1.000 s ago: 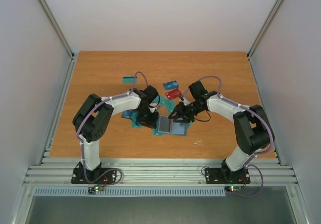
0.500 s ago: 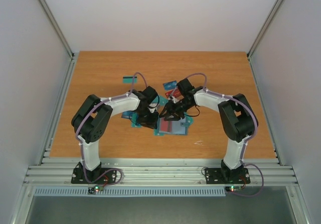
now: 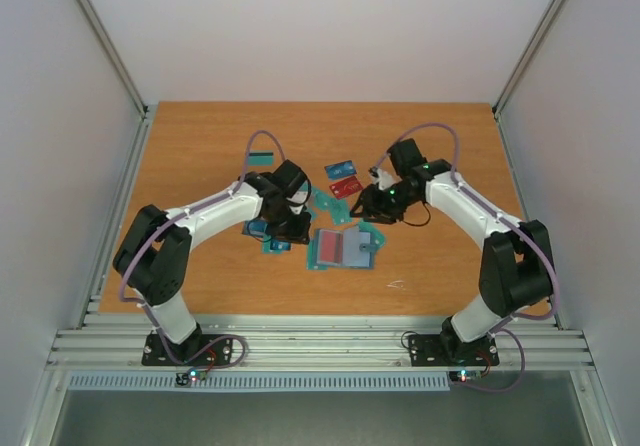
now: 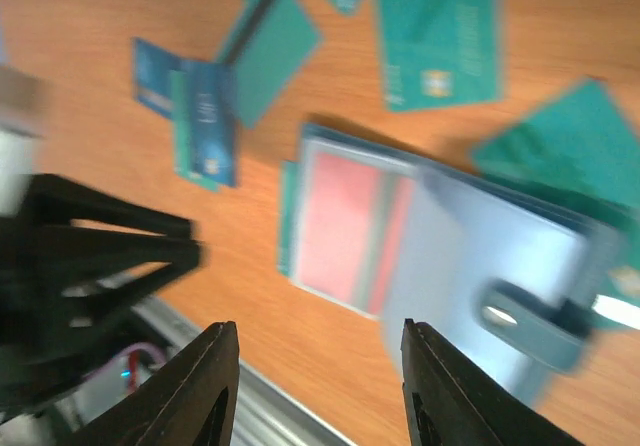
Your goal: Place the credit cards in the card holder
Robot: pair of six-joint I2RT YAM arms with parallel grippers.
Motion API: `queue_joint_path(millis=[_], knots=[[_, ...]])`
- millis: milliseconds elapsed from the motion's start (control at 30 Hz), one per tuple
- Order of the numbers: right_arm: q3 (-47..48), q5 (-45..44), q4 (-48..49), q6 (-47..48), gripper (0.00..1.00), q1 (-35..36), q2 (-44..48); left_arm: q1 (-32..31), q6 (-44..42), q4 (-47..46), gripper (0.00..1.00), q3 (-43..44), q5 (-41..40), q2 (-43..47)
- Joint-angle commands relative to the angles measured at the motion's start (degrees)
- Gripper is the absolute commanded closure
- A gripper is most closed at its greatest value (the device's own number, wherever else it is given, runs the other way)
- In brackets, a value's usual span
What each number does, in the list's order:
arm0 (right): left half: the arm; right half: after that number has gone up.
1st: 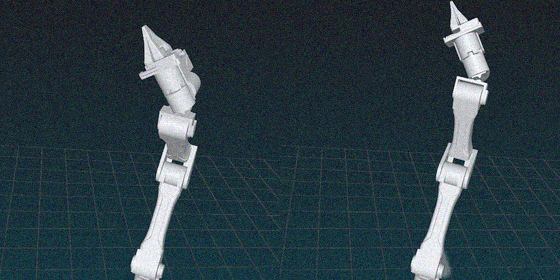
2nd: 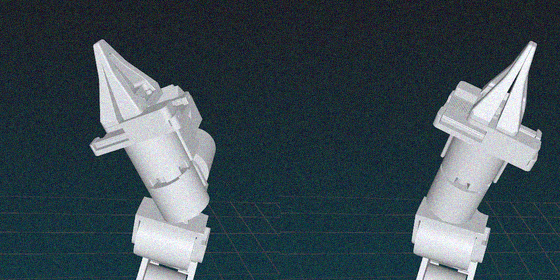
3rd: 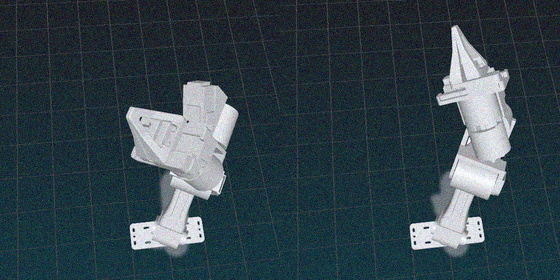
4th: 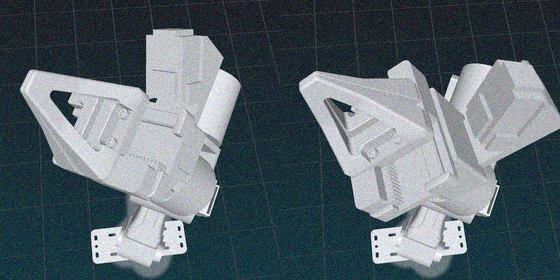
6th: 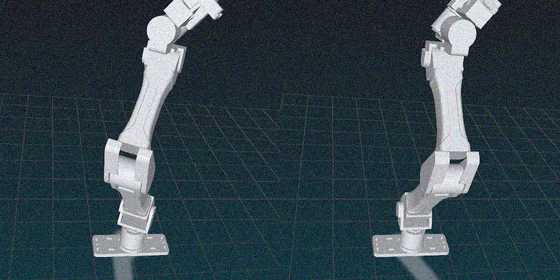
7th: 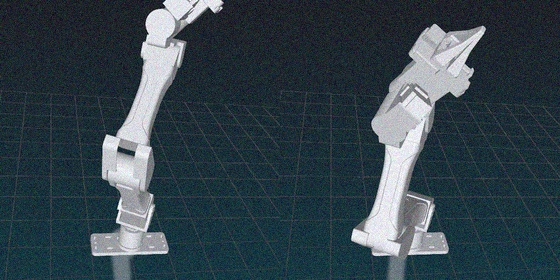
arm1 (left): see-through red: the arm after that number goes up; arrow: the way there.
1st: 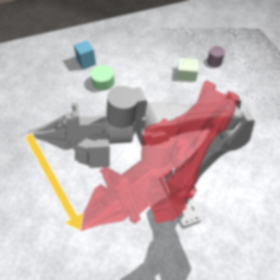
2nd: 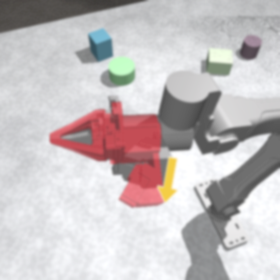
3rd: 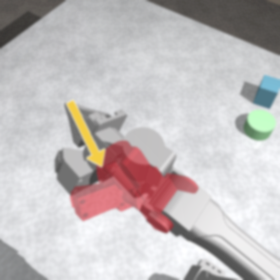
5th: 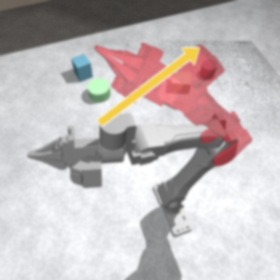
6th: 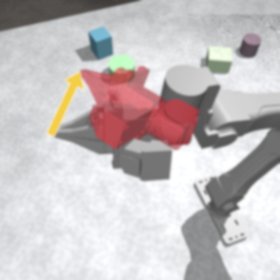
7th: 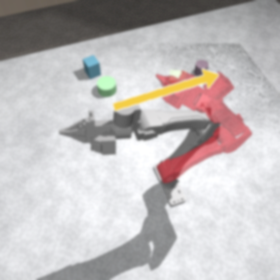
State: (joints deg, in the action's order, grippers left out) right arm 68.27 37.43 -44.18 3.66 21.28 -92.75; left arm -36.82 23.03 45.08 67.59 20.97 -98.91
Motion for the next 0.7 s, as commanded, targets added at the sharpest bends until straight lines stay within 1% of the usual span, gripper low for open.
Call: queue_joint_path(millis=[0,167,233,367,433,667], knots=[[-5.2,-11.8,-8.6,6.3,0.53,-1.6,1.7,-1.3,-3.7,3.0,0.83,4.7,-1.2,0.4],[-9.8,-19.8,-9.5,6.3,0.50,-1.2,4.2,-3.2,-4.7,3.5,0.83,10.3,0.3,-4.2],[-9.9,-22.3,-10.1,6.9,0.48,0.7,4.5,-3.7,-4.9,3.4,0.83,12.3,0.8,-6.3],[-5.6,-30.8,-13.1,8.4,0.45,7.4,1.3,-3.8,-5.1,3.1,0.83,15.1,2.9,-10.6],[-4.0,-34.1,-14.4,8.6,0.43,9.3,-0.7,-3.8,-5.1,2.9,0.83,16.3,4.0,-12.3],[-0.7,-37.2,-14.5,8.7,0.39,11.9,-6.5,-3.8,-5.0,1.2,0.83,17.0,5.4,-17.6]])
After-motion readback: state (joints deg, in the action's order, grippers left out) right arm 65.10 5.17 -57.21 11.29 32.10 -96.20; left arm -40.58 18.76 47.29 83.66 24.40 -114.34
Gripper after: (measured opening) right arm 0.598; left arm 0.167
